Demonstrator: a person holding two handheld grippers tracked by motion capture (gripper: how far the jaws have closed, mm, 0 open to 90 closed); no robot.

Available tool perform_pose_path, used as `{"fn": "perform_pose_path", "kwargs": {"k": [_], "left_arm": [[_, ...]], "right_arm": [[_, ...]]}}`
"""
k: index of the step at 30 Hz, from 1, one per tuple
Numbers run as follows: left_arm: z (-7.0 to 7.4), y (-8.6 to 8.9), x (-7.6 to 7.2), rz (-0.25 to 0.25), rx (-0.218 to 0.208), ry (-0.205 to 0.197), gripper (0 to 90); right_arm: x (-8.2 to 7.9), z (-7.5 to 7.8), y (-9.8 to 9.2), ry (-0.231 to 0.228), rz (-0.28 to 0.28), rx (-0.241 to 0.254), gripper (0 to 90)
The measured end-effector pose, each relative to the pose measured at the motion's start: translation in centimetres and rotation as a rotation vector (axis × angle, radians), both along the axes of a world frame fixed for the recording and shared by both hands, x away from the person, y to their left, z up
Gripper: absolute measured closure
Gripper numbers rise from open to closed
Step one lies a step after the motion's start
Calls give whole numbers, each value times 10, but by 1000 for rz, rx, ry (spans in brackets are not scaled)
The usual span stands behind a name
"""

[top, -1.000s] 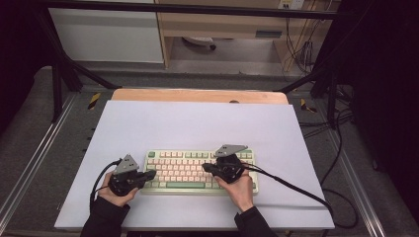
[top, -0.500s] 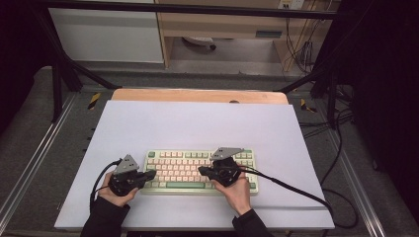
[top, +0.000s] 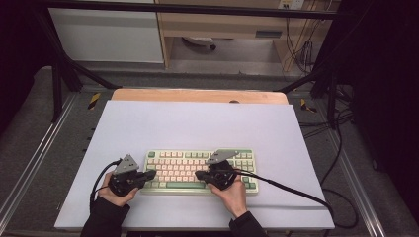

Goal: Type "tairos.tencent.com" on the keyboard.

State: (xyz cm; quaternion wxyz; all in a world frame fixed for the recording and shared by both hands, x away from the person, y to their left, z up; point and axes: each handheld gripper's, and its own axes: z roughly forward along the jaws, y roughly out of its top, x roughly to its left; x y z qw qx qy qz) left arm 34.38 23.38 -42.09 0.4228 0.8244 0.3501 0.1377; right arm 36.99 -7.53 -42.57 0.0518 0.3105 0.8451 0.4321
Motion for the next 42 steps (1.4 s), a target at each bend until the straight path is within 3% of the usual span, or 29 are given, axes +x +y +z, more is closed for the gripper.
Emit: {"fn": "perform_pose_path", "kwargs": {"k": [17, 29, 36, 42], "left_arm": [[0, 0, 0, -1, 1, -1, 895], [4, 1, -2, 0, -9, -11, 878], [7, 3, -1, 0, -8, -10, 818], [9, 4, 0, -4, 10, -21, 631]], "right_arm": [[-1, -9, 4, 6, 3, -18, 900], [-2, 12, -12, -41, -16, -3, 895], [0, 20, -43, -43, -73, 13, 796], [-2, 24, -70, -62, -124, 4, 618]]}}
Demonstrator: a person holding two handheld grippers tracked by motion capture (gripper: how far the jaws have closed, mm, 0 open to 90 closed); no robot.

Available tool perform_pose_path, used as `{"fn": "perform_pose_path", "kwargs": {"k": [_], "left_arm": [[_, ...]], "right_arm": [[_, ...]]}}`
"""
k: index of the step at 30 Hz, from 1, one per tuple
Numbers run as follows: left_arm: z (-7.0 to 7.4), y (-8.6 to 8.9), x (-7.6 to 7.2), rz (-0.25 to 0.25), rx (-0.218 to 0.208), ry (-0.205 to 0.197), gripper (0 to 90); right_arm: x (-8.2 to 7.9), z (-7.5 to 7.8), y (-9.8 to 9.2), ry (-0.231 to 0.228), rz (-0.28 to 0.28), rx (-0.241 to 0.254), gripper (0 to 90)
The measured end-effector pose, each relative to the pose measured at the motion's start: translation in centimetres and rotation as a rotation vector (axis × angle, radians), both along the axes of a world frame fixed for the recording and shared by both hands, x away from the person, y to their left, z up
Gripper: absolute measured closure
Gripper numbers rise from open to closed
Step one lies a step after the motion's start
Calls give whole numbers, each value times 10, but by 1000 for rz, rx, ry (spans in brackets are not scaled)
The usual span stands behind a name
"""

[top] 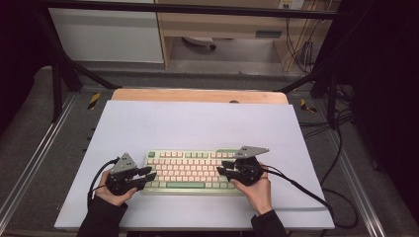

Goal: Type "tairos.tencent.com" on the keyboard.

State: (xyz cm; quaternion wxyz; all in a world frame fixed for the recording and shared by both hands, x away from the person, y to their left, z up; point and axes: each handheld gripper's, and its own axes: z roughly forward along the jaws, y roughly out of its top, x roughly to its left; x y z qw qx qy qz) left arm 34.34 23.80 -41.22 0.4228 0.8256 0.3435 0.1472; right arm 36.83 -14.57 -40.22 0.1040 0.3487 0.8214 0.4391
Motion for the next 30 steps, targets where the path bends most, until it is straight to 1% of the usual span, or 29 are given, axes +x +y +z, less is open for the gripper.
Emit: {"fn": "perform_pose_path", "kwargs": {"k": [2, 4, 6, 7, 10, 12, 14, 16, 18, 21, 25, 27, 28, 29, 30], "left_arm": [[0, 1, 1, -1, 6, 0, 568], [0, 3, 1, -1, 18, -1, 504], [-1, 6, 0, 9, 27, -6, 443], [-2, 8, 0, 13, 28, -3, 410], [-2, 14, 0, 17, 28, 1, 334], [-2, 16, 0, 16, 24, 12, 266], [-2, 18, 0, 13, 24, 17, 201], [-4, 19, 0, 16, 29, 19, 155], [-5, 20, -1, 19, 32, 19, 110], [-8, 22, -2, 23, 29, 23, 82], [-12, 27, -3, 26, 22, 25, 70], [-13, 29, -4, 27, 18, 23, 70], [-14, 30, -4, 25, 15, 26, 70], [-14, 32, -4, 26, 14, 25, 70], [-15, 33, -4, 28, 13, 26, 70]], "right_arm": [[-1, 1, -9, 6, -22, 11, 539], [-1, 2, -19, 1, -41, 16, 475], [-2, 2, -28, -11, -61, 14, 403], [-2, 2, -32, -4, -72, 8, 375], [-4, 1, -47, -13, -94, 2, 269], [-5, -1, -57, -12, -108, 2, 220], [-7, -4, -67, -9, -121, 14, 167], [-9, -8, -77, -1, -128, 27, 115], [-11, -11, -85, -1, -142, 23, 74], [-15, -17, -95, -9, -149, 25, 50], [-18, -24, -105, 16, -160, 34, 24], [-18, -28, -107, 34, -159, 25, 8], [-19, -29, -109, 29, -152, 15, 9], [-19, -30, -109, 29, -149, 18, 7], [-19, -30, -109, 33, -145, 10, 5]]}}
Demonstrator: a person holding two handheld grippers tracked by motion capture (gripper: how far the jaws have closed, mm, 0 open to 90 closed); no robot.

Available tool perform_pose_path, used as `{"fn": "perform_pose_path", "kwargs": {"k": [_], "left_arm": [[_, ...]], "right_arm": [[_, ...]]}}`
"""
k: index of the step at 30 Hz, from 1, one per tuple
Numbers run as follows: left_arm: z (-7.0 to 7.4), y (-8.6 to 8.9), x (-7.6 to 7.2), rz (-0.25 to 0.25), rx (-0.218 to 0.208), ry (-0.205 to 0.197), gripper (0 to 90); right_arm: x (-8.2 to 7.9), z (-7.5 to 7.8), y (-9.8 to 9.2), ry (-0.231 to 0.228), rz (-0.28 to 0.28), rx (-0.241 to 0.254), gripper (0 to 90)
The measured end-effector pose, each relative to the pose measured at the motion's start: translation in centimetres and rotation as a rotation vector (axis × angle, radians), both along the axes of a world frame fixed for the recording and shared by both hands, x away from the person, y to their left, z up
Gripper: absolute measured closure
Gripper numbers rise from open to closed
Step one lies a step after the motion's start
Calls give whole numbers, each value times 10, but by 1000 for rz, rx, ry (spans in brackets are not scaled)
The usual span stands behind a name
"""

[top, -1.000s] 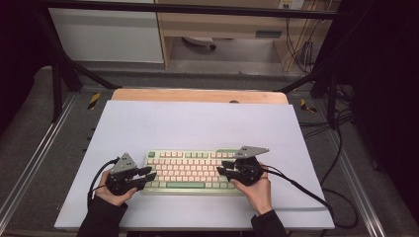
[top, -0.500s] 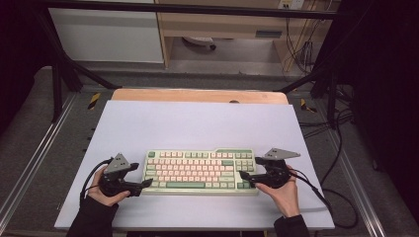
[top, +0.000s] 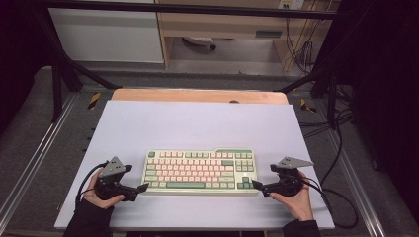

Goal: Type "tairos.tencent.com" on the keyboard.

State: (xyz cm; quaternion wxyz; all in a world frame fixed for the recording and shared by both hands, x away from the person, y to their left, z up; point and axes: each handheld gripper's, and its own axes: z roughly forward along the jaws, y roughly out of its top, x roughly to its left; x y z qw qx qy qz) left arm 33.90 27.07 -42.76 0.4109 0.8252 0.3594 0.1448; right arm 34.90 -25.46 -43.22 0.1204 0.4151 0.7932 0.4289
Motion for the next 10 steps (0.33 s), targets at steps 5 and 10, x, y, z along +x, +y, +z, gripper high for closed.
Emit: {"fn": "perform_pose_path", "kwargs": {"k": [5, 10], "left_arm": [[-3, 3, 0, 5, -2, 1, 72], [-3, 3, 0, 2, -3, 1, 74]], "right_arm": [[-1, -1, 1, 2, 7, 1, 4], [-2, -1, 1, -2, 14, -1, 4]]}}
